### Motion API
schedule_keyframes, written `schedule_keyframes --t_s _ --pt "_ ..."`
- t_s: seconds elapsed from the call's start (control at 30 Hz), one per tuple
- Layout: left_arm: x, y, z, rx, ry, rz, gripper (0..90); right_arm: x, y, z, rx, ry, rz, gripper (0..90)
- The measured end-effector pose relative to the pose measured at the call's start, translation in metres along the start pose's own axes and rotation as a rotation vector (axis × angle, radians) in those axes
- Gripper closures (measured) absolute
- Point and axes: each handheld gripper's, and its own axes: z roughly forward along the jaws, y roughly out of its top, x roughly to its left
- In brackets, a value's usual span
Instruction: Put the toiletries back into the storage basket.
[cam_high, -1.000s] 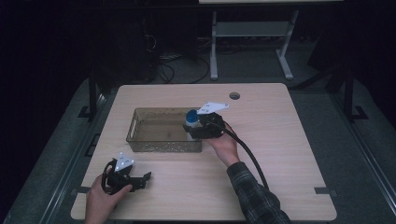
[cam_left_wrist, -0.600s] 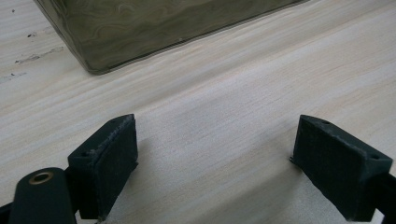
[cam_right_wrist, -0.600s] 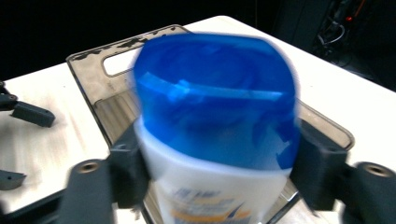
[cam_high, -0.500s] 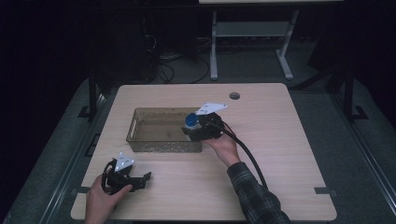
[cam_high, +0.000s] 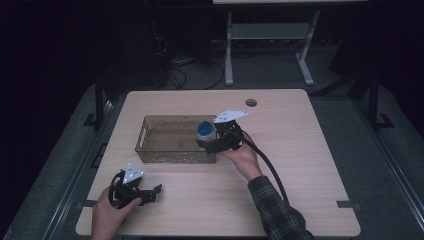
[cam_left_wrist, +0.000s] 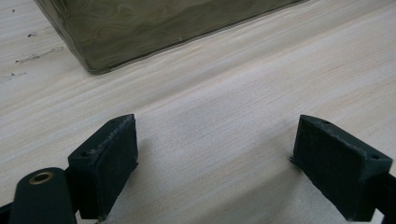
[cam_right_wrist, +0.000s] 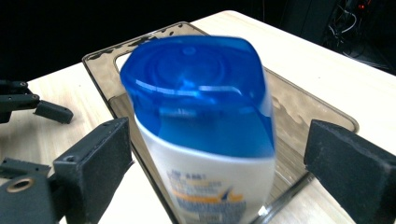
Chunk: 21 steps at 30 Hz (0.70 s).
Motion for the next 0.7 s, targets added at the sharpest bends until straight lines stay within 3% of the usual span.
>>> schedule_keyframes --t_s 0.7 --pt "0.0 0.0 0.0 0.0 0.001 0.0 13.0 -0.013 -0.028 -0.047 0.024 -0.034 0.022 6.2"
